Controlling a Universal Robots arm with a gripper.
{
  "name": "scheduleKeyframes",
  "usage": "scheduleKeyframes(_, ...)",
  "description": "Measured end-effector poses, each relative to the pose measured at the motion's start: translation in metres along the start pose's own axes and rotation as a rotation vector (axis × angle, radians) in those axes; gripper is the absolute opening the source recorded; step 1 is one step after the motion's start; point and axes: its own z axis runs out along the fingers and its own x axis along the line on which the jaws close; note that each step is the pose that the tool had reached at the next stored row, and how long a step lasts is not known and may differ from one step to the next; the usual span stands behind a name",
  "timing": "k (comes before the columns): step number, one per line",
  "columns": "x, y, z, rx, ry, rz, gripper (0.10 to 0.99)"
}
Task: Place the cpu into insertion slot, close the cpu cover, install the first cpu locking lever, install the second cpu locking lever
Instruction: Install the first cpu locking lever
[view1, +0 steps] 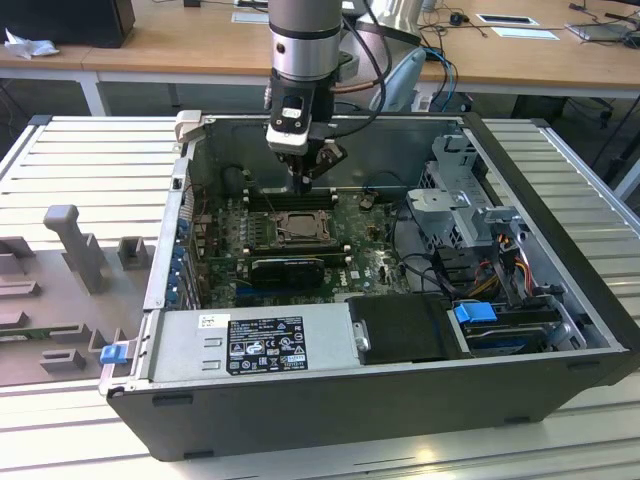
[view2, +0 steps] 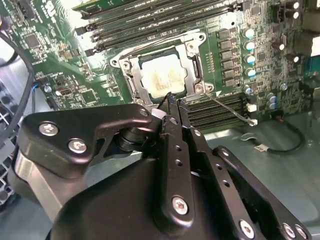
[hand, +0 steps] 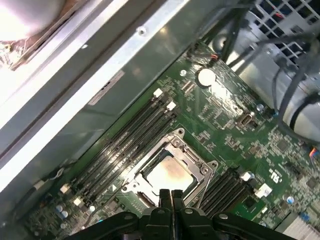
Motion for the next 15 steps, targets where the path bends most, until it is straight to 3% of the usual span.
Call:
scheduleKeyframes(7, 0.0002, -0.0002, 0.0001, -0.003, 0.0043, -0.199, 0.149)
scheduleKeyframes(9, 0.0008, -0.0008, 0.0001, -0.004, 0.0046, -0.212, 0.149)
scheduleKeyframes(15, 0.0009, -0.0009, 0.0001, -0.006, 0.0074, -0.345, 0.149)
